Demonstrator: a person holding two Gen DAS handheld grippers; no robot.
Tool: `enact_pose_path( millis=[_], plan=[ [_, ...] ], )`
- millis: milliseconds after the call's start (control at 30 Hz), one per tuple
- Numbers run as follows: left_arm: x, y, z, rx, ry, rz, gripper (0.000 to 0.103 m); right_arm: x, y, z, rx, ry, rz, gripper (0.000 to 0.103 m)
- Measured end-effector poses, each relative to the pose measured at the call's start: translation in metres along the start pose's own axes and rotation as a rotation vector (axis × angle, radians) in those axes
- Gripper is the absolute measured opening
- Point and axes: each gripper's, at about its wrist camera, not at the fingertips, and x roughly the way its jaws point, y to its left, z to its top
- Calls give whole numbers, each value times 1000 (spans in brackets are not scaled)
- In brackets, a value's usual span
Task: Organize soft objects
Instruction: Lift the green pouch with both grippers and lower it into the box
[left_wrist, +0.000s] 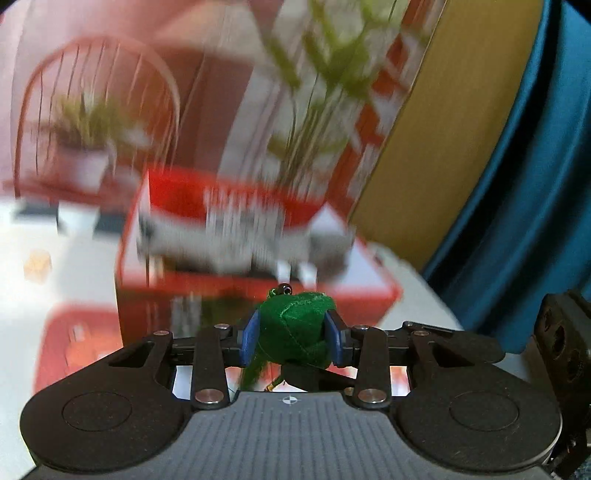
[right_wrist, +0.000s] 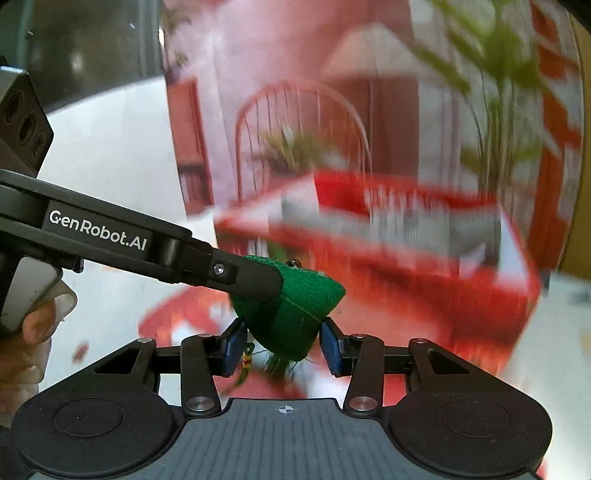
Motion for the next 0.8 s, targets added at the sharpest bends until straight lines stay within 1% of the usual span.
enact_pose_path(
  millis=[167,233,300,367,467,567,633,700,800],
  plan=[
    [-19,-13,55,65,-143,7,40,-11,-8,62,-58,-135,14,41],
    [-21,-19,72,82,-186,15,40,-9,-9,85,-92,-183,8,41],
    [-24,-24,87,99,-221,23,40,-9,-10,104,-118,-225,4,41],
    [-25,-25,98,115,-238,33,40,-6,-11,122,-138,-255,-3,41],
    [-16,-21,105,113,-224,45,40,8,-14,135,-158,-268,-13,41],
    [-2,-12,103,126,-180,69,40,25,-18,135,-152,-246,-20,41],
    [13,-6,97,127,-135,84,40,38,-21,128,-129,-209,-23,41],
    [29,2,89,107,-88,91,40,53,-25,120,-102,-164,-31,41],
    [48,10,73,88,-27,95,39,72,-36,110,-24,-96,-44,41]
  ],
)
